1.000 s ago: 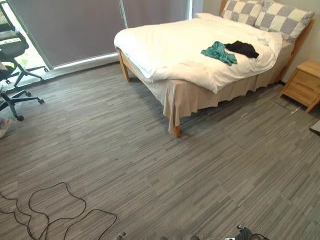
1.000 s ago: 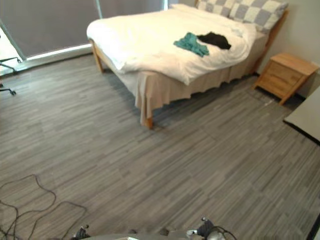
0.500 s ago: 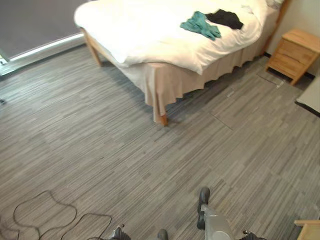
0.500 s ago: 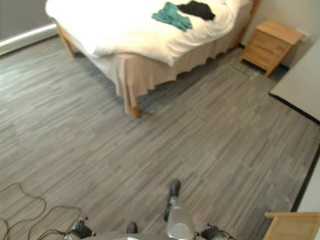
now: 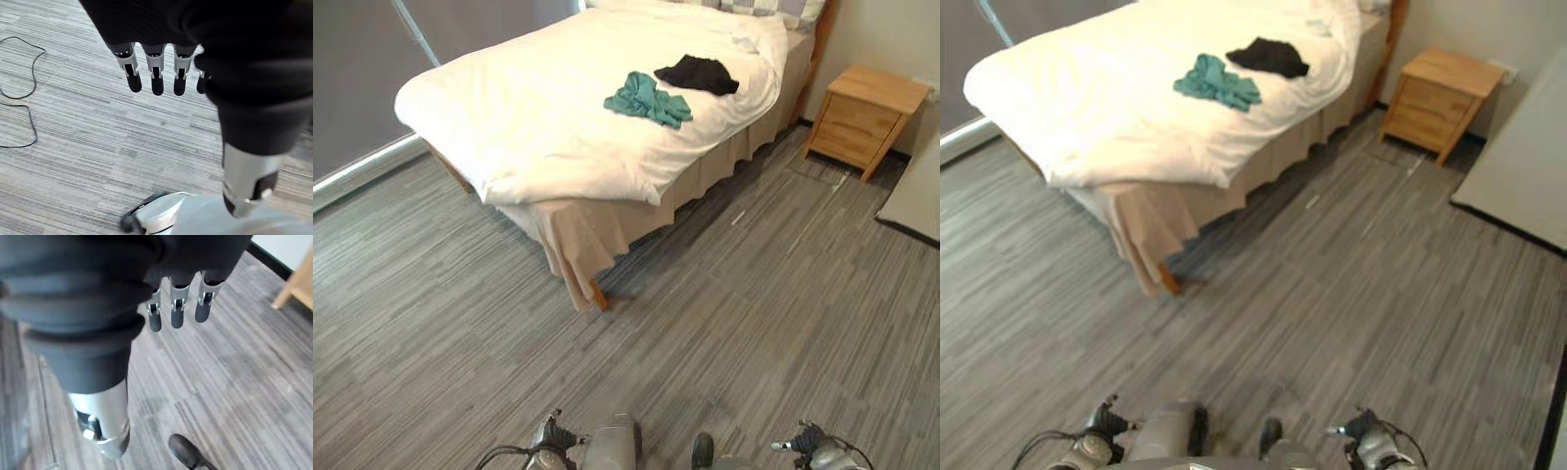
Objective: Tidy up the quilt and then pick up the clothes from the bed and put them into the laundry hamper.
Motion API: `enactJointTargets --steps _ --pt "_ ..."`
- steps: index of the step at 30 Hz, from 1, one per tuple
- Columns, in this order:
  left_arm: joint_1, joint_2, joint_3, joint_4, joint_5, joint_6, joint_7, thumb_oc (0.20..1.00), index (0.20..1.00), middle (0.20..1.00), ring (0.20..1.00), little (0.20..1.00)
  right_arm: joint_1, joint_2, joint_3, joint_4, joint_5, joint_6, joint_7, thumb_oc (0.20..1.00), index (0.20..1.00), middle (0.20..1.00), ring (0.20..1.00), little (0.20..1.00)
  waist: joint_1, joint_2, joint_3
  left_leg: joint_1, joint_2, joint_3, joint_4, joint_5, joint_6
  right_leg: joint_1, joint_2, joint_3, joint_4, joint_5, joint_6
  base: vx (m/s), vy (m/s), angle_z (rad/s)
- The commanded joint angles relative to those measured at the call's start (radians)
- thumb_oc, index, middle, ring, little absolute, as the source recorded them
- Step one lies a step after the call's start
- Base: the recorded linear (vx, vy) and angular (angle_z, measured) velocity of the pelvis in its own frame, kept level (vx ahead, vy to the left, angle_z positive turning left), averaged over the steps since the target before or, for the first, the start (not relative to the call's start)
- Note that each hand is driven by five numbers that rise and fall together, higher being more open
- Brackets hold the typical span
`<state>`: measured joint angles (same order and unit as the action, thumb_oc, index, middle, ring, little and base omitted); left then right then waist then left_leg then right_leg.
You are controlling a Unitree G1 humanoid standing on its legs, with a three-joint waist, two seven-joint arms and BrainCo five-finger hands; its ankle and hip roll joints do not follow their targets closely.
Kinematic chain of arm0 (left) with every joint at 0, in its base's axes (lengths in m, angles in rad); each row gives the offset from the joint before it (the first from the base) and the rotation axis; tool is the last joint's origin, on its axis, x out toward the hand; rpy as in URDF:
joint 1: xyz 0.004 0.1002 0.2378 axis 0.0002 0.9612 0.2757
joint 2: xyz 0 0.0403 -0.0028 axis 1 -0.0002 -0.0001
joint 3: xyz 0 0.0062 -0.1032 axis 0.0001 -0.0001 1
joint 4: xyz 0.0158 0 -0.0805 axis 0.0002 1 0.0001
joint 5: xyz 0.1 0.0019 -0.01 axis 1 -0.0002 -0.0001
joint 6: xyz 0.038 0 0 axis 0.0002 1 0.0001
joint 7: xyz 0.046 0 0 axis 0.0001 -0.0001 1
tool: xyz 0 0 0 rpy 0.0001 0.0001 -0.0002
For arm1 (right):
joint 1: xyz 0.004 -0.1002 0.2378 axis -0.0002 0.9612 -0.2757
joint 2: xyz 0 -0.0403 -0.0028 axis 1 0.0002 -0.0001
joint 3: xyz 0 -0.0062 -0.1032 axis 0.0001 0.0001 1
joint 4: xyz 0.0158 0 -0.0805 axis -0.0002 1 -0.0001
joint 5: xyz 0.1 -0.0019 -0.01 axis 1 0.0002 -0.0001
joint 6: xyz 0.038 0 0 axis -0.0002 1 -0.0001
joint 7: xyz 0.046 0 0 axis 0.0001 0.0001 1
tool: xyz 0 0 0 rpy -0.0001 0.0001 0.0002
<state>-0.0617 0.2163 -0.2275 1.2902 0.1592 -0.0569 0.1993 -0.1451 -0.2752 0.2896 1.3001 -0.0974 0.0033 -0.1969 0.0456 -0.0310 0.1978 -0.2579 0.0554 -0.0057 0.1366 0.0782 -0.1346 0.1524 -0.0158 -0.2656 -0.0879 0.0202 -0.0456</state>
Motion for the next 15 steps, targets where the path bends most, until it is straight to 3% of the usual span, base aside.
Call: enactJointTargets --steps 1,3,4,5,6,7,9,11,13,15 --pt "-0.035 0.015 -0.018 0.05 -0.022 0.016 0.028 1.0 1.0 1.0 1.0 1.0 0.021 -0.016 -0.023 -0.021 0.027 -0.005 -0.017 1.0 1.0 1.0 1.0 1.0 0.026 -0.007 0.042 0.089 0.046 0.08 -0.064 0.015 0.028 0.041 -0.093 0.017 0.006 -0.095 0.178 0.33 0.095 -0.46" --pt "-0.032 0.018 -0.024 0.054 -0.014 0.017 0.027 1.0 1.0 1.0 1.0 1.0 0.019 -0.015 -0.018 -0.022 0.016 -0.001 -0.015 1.0 1.0 1.0 1.0 1.0 0.037 -0.015 0.041 0.067 0.051 0.081 -0.028 0.023 0.029 0.057 -0.101 0.028 0.036 -0.114 0.181 0.33 0.103 0.0" --pt "-0.03 0.019 -0.022 0.073 -0.011 0.022 0.019 1.0 1.0 1.0 1.0 1.0 0.02 -0.009 -0.009 -0.024 -0.003 -0.001 -0.003 1.0 1.0 1.0 1.0 1.0 0.045 -0.013 0.019 0.078 0.042 0.069 -0.04 0.008 0.046 0.054 -0.108 0.034 0.105 -0.133 0.191 0.74 0.393 0.14" --pt "-0.02 0.042 -0.018 0.086 0.018 0.04 0.007 1.0 1.0 1.0 1.0 1.0 0.013 0.008 -0.008 -0.057 -0.032 0.005 0.016 1.0 1.0 1.0 1.0 1.0 0.032 -0.017 0.016 0.217 -0.016 0.098 -0.12 -0.042 0.116 -0.104 -0.219 0.006 0.515 0.008 0.255 0.72 0.4 0.11" --pt "-0.019 0.056 -0.016 0.084 0.014 0.042 0.005 1.0 1.0 1.0 1.0 1.0 0.009 0.013 -0.005 -0.076 -0.032 0.003 0.017 1.0 1.0 1.0 1.0 1.0 0.026 -0.018 0.02 0.25 -0.018 0.099 -0.139 -0.053 0.126 -0.146 -0.248 -0.005 0.574 0.06 0.256 0.64 0.348 0.11" --pt "-0.021 0.067 -0.012 0.082 0.01 0.042 0.004 1.0 1.0 1.0 1.0 1.0 0.003 0.014 -0.003 -0.082 -0.032 0.002 0.016 1.0 1.0 1.0 1.0 1.0 0.026 -0.011 0.021 0.27 -0.014 0.097 -0.151 -0.061 0.132 -0.172 -0.266 -0.033 0.596 0.076 0.252 0.34 0.063 0.08" --pt "-0.018 0.077 -0.007 0.075 0.004 0.038 0.002 1.0 1.0 1.0 1.0 1.0 -0.004 0.012 0.004 -0.083 -0.038 0.004 0.017 1.0 1.0 1.0 1.0 1.0 0.019 -0.007 0.024 0.304 -0.013 0.075 -0.162 -0.076 0.132 -0.21 -0.272 -0.06 0.548 0.049 0.241 0.34 -0.035 0.46" --pt "-0.019 0.085 -0.011 0.066 0.003 0.032 0.004 1.0 1.0 1.0 1.0 1.0 -0.011 0.009 0.004 -0.086 -0.032 0.006 0.013 1.0 1.0 1.0 1.0 1.0 0.009 -0.013 0.031 0.335 -0.015 0.041 -0.166 -0.099 0.121 -0.215 -0.245 -0.055 0.409 0.016 0.23 0.34 -0.143 1.02" --pt "-0.029 0.087 -0.02 0.062 0.013 0.026 0.004 1.0 1.0 1.0 1.0 1.0 -0.018 0.006 0.002 -0.083 -0.024 0.008 0.007 1.0 1.0 1.0 1.0 1.0 -0.008 -0.024 0.033 0.358 -0.021 -0.002 -0.165 -0.128 0.104 -0.221 -0.221 0.0 0.187 0.032 0.238 0.37 -0.195 1.2" --pt "-0.037 0.086 -0.021 0.068 0.024 0.022 0.004 1.0 1.0 1.0 1.0 1.0 -0.022 0.002 -0.005 -0.087 -0.015 0.01 0.004 1.0 1.0 1.0 1.0 1.0 -0.031 -0.024 0.029 0.382 -0.019 -0.04 -0.167 -0.157 0.091 -0.258 -0.224 0.103 0.053 0.097 0.262 0.42 -0.176 1.16"
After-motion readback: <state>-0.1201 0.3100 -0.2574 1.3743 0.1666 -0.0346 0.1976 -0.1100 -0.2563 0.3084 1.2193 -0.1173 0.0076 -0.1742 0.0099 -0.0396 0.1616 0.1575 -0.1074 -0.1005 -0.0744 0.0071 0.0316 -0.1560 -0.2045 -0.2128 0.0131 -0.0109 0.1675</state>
